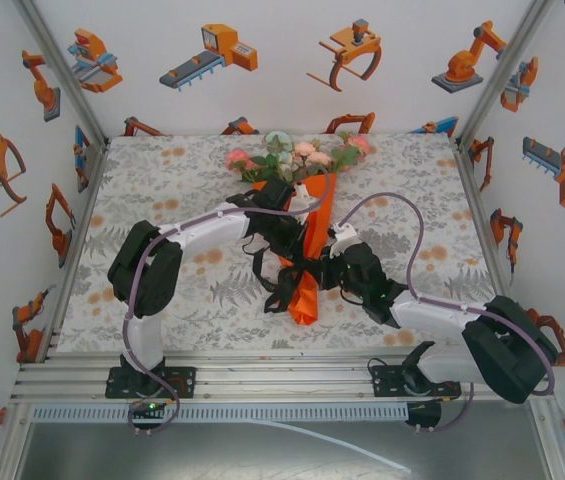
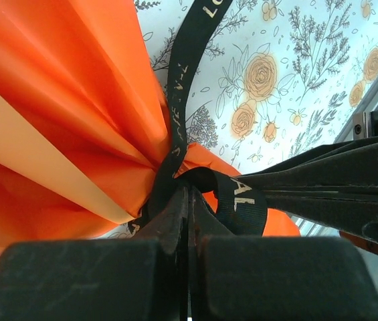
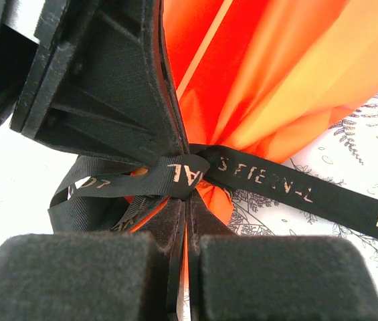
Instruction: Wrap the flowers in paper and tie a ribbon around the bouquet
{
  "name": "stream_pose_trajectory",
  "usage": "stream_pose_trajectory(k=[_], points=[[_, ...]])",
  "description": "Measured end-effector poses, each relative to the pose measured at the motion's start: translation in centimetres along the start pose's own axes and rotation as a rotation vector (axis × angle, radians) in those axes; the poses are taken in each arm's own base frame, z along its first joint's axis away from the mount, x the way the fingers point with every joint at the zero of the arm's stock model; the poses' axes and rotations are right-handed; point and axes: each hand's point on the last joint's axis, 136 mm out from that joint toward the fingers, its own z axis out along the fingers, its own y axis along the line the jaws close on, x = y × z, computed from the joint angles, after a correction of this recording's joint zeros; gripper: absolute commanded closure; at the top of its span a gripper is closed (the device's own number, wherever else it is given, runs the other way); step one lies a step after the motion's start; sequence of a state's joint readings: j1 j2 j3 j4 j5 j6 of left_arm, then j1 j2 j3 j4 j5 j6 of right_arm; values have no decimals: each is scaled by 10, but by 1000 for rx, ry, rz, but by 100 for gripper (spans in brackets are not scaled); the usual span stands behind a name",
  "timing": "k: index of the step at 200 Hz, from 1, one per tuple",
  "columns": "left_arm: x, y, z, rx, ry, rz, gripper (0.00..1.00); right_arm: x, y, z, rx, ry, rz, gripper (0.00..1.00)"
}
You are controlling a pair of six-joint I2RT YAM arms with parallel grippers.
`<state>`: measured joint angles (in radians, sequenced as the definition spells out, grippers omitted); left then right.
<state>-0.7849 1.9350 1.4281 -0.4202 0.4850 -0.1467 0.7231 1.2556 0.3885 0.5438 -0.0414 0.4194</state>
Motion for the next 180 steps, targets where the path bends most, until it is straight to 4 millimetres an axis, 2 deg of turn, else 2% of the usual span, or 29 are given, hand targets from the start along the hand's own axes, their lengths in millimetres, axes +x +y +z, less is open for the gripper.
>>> stream_pose_trajectory(k=[27, 54, 79, 88, 107, 128, 157, 180], points=[[-9, -2, -7, -12, -38, 12, 100, 2, 2, 0, -15, 7, 4, 98], [-23, -6, -19, -26, -94, 29, 100, 14, 4, -3, -39, 35, 14, 99], [-28, -7, -22, -33, -118, 33, 100, 21, 6, -6, -59, 54, 25, 98], [-28, -6, -21, -37, -120, 31, 100, 22, 7, -6, -66, 58, 28, 94], [-26, -3, -20, -43, -118, 25, 100, 23, 10, -7, -83, 67, 38, 78], [-25, -1, -19, -49, -119, 20, 100, 17, 14, -14, -96, 51, 46, 70], [-25, -1, -19, -50, -126, 13, 100, -9, 21, -32, -116, -31, 49, 54], [-28, -2, -20, -47, -138, 10, 100, -28, 11, -40, -81, -67, 84, 53]])
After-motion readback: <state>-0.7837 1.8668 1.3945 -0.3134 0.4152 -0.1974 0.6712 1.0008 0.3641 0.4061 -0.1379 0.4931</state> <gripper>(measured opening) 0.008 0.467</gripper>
